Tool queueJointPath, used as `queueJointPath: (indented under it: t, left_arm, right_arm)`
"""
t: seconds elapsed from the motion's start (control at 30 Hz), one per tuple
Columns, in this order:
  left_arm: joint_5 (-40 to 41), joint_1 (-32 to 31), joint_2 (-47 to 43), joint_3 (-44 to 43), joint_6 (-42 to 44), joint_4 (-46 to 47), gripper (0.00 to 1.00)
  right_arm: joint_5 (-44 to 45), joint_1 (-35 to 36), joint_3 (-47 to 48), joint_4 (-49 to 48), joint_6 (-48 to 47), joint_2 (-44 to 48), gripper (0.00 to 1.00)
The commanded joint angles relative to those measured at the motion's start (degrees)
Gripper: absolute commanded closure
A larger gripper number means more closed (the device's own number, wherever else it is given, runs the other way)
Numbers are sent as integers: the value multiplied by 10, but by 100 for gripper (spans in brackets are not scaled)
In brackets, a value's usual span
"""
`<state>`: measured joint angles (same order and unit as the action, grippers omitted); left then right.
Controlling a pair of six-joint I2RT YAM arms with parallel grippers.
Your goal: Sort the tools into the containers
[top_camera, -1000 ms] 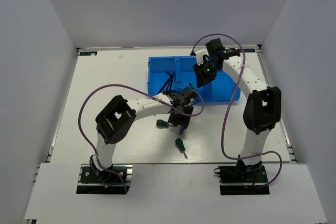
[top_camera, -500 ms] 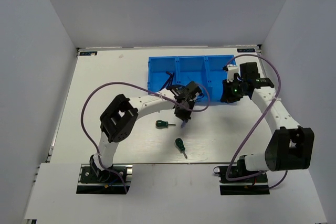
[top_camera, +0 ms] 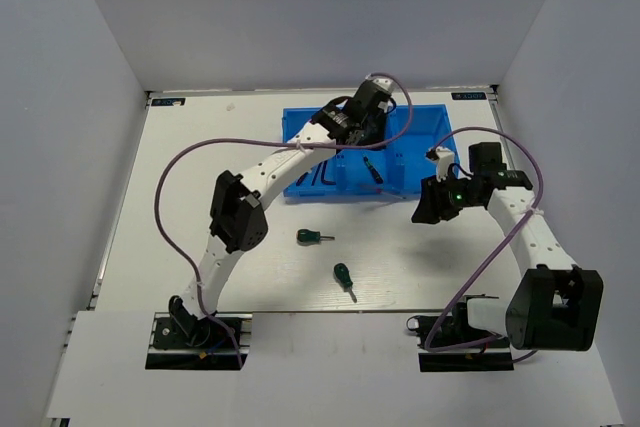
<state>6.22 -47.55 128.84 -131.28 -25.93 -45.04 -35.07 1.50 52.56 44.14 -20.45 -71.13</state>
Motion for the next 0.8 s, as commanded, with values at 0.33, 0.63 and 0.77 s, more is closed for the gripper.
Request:
queueJointPath:
  t: [0.33,0.63,0.77]
  left_arm:
    - [-108,29,-30,115,94,46,55]
    - [-161,11,-245,404,186,152,55]
    - [-169,6,-291,446,196,142,77]
  right_arm:
    - [-25,-2,-28,-7,-33,24,27]
    - [-73,-2,-67,-57,-88,34,76]
    - [-119,1,-87,-68,-191,42,67]
